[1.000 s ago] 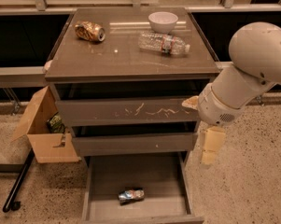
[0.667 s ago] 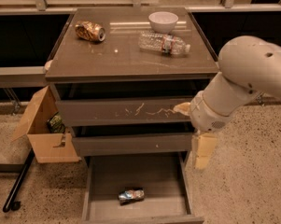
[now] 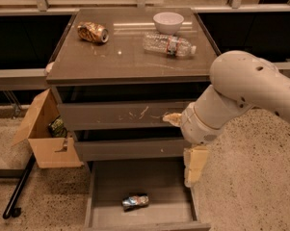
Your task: Pick redbull can from bottom drawer and place on counter
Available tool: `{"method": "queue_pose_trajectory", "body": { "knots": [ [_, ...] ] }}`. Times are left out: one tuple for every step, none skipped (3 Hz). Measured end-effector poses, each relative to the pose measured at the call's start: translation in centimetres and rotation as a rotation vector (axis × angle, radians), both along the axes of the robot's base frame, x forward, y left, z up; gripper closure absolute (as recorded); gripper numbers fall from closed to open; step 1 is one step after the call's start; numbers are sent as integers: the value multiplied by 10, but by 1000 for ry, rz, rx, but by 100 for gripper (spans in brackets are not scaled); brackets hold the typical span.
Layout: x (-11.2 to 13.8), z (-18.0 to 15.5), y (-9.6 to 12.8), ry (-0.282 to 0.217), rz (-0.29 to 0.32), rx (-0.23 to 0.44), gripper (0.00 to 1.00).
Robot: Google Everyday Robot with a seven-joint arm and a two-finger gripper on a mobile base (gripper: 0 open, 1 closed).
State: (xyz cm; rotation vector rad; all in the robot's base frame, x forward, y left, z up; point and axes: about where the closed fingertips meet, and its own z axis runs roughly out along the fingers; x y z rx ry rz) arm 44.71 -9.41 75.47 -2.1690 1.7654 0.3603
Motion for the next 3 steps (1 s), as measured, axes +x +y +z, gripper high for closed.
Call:
{"method": "queue_pose_trajectory", "body": {
  "knots": [
    [3, -16, 17, 44, -40, 68, 0],
    [6, -32, 44, 82, -106, 131, 0],
    [6, -33, 44, 75, -106, 121, 0]
  ]
}}
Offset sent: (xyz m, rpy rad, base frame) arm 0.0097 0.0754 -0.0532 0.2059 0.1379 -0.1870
